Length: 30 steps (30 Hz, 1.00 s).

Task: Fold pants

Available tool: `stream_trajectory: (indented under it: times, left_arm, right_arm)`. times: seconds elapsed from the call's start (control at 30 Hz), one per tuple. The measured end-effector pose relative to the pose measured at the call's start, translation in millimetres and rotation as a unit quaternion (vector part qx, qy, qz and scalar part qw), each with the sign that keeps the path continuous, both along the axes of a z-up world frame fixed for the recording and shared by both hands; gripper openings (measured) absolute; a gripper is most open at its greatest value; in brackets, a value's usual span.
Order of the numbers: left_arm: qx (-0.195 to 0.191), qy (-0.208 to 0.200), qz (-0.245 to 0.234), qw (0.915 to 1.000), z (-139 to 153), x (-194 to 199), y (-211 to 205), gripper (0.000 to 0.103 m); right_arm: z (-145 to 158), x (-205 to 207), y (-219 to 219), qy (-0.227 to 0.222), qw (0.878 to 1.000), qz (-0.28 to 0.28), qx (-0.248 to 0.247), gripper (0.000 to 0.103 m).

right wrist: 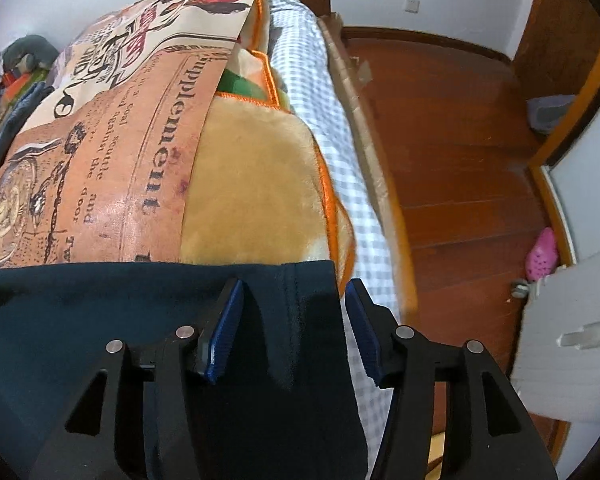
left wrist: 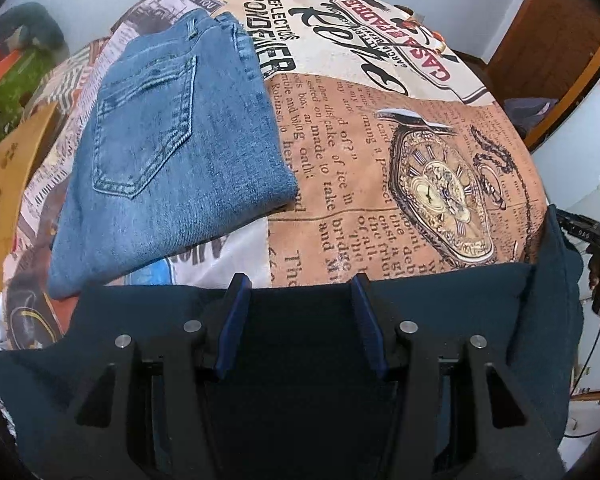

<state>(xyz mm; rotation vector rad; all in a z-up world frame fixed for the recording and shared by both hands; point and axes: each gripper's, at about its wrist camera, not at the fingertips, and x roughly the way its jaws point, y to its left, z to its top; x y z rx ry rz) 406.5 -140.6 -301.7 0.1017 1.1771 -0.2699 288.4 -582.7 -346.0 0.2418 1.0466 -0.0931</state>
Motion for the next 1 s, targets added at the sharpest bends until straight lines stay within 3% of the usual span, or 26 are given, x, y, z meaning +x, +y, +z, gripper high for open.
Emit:
stream_trajectory:
  times: [0.07,0.17,0.37,0.5,0.67,0.8,0.93,0.97,1.0]
  left_arm:
    - [0.005,-0.002,-0.006,1.0000,3,-3,-5,0.052]
    - [-0.006,0.002,-0.015,0.9999,14,-10,-11,0.052]
    - [-0.039,0.008,-0.041,0.9984,42,-45,-29,0.053]
    - [-0.036,0.004,-0.063,0.9974,55,-79,-44,0.053]
    - [-0.045,0.004,-0.082,0.9956,58,-112,-59,0.063]
    - [-0.014,0.016,-0.101,0.9946,40,-127,-72,0.063]
    - [0.040,-0.020,-0.101,0.9938,33,-130,-76,0.063]
    - [0.048,-0.033,-0.099,0.9934,35,-129,-74,0.059]
    - [0.070,-0.056,-0.097,0.9912,37,-128,-74,0.046]
  right_arm:
    - [1,-4,-1,-0.007,1.000,-0.006,0.011,0.033]
    - [7,-12,5,-0.013,1.000,-0.015,-0.013,0.026]
    - [48,-33,8,-0.061,0.997,-0.036,-0.039,0.024]
    - [79,-53,5,-0.100,0.993,-0.043,-0.042,0.024]
    - [100,-68,4,-0.126,0.990,-0.048,-0.045,0.023]
    - [109,-77,6,-0.139,0.988,-0.058,-0.044,0.023]
    - [120,-81,10,-0.157,0.985,-0.062,-0.043,0.023]
    - [124,-81,10,-0.162,0.984,-0.064,-0.045,0.023]
    - [130,-79,10,-0.168,0.983,-0.066,-0.045,0.023]
